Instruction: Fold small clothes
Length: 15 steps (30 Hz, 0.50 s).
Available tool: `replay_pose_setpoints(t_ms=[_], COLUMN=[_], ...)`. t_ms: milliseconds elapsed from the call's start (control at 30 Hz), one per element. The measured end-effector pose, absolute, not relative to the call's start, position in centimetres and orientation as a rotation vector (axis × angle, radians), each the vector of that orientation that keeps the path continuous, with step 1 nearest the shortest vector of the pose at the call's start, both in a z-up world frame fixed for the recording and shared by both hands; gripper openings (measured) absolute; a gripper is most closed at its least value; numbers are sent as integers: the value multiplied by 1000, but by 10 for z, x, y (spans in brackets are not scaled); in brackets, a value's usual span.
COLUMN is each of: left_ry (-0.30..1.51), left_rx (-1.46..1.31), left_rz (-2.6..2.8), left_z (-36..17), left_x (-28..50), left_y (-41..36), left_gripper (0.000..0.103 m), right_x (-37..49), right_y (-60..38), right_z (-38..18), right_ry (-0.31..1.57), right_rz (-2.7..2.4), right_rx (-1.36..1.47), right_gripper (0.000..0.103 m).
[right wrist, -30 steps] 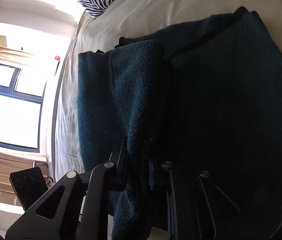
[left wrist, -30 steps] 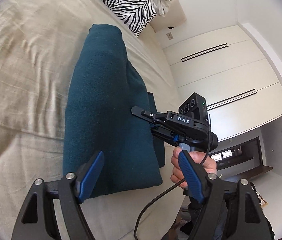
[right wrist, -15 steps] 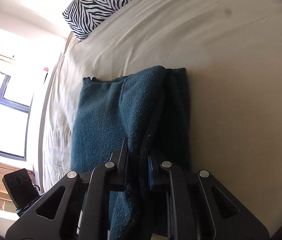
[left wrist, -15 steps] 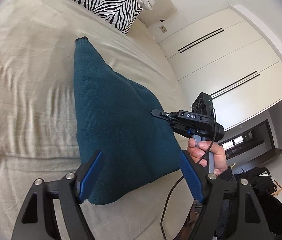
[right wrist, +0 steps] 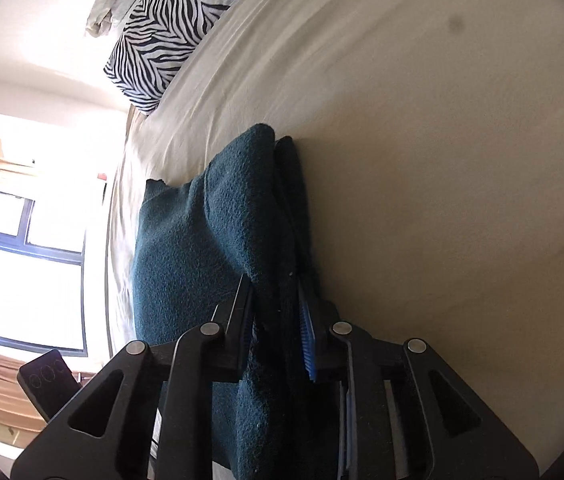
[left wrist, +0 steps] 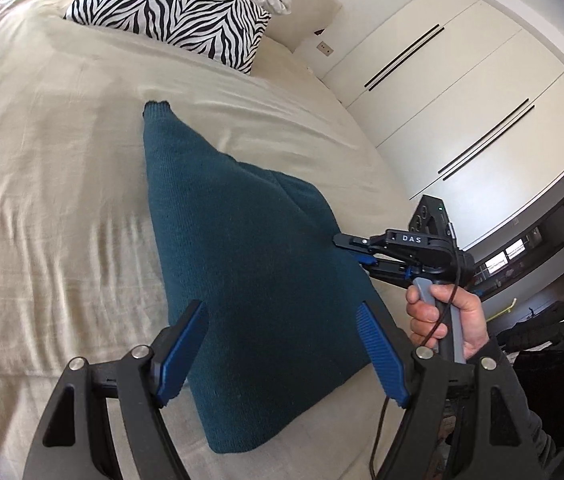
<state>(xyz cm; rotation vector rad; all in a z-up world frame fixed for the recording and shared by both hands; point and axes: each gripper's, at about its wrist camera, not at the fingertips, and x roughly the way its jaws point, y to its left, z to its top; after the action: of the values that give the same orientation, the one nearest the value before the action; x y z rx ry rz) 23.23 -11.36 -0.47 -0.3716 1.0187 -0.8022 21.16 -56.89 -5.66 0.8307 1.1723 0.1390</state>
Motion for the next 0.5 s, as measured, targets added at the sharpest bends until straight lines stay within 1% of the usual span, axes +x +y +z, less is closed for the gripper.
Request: replay_pose_setpoints(t_ms=[67, 100, 167, 233, 300, 367, 433, 500], left_ry=[985, 966, 944, 951, 988, 1051, 1059, 1061], left_rx=[-330, -307, -253, -194, -126, -82, -49, -41], left_rz=[-791, -784, -767, -753, -730, -708, -691, -688], left_z=[0, 1, 2, -5, -17, -35, -46, -51], left_x=[243, 248, 262, 278, 290, 301, 305, 308], left_y=[-120, -124, -137, -155, -172, -185, -191, -194], left_gripper=[78, 78, 78, 74, 73, 73, 74, 75], right_x=[207, 206, 200, 199, 204, 209, 206, 200], right_y=[-569, -568, -556, -538, -518, -512, -524, -539], right_z=[-34, -23, -5, 4, -8, -32, -52, -59], right_ry=[1126, 1092, 1049, 1053, 1113, 1182, 1155, 1102], right_rz=[60, 95, 216, 286, 330, 297, 325, 359], right_rx=[736, 740, 775, 732, 705, 683, 783, 868], right_gripper=[26, 27, 27, 27, 27, 27, 22, 21])
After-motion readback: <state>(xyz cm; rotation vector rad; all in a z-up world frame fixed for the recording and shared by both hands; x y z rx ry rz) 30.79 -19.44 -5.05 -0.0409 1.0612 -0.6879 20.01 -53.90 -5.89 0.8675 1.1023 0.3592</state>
